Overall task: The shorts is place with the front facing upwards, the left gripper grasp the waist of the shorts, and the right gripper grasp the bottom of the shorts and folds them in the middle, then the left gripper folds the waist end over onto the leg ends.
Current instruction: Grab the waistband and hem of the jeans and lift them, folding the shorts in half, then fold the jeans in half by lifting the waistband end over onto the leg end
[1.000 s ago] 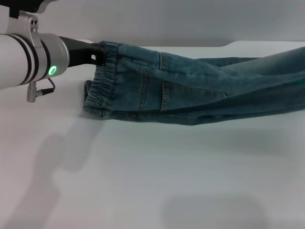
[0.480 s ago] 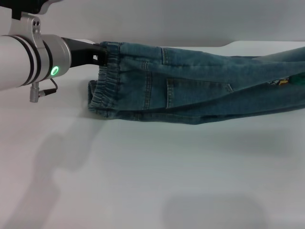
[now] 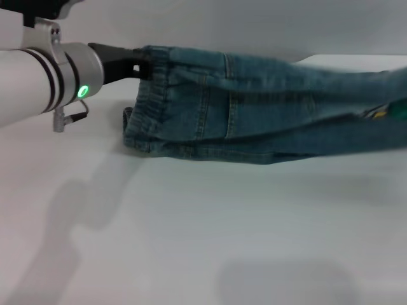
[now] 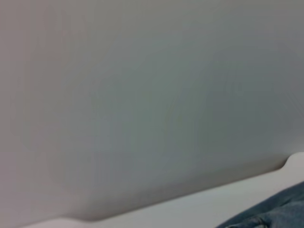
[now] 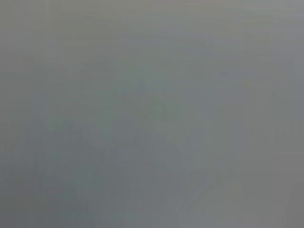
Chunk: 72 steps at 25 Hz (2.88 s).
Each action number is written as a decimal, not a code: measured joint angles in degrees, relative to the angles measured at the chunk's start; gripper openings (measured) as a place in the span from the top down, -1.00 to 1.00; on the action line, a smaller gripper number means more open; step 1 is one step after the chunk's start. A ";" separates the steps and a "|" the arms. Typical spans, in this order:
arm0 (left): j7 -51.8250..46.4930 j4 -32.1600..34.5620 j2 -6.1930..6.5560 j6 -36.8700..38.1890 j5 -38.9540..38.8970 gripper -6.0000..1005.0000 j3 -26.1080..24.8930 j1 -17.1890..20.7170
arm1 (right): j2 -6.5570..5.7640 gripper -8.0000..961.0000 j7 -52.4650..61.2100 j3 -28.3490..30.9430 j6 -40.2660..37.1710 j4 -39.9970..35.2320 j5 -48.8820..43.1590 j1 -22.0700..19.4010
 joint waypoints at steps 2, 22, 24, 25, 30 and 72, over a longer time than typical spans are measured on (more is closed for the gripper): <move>0.61 1.29 0.04 4.51 -0.23 0.90 1.62 0.13 | -0.01 0.94 0.13 1.16 -1.33 -0.53 0.13 0.65; 0.38 4.02 0.07 15.04 -0.59 -0.35 3.09 0.64 | 0.19 -0.50 0.10 -3.11 -8.42 -1.26 -1.19 -1.33; 0.57 4.01 0.12 17.96 -0.31 -0.41 3.86 1.48 | 0.18 -0.60 0.09 -3.83 -9.86 -1.71 -1.19 -1.36; 0.57 4.01 0.12 17.96 -0.31 -0.44 3.86 1.48 | 0.18 -0.65 0.09 -4.63 -11.56 -2.28 -1.21 -1.38; 0.60 4.27 0.18 21.73 -0.24 -0.60 4.42 2.98 | 0.22 -0.75 0.08 -7.81 -19.03 -4.48 -1.22 -1.84; 2.87 7.48 0.19 22.36 -0.53 -0.69 7.48 4.22 | -0.21 -0.51 6.42 -15.01 -19.81 -5.74 -0.09 -3.83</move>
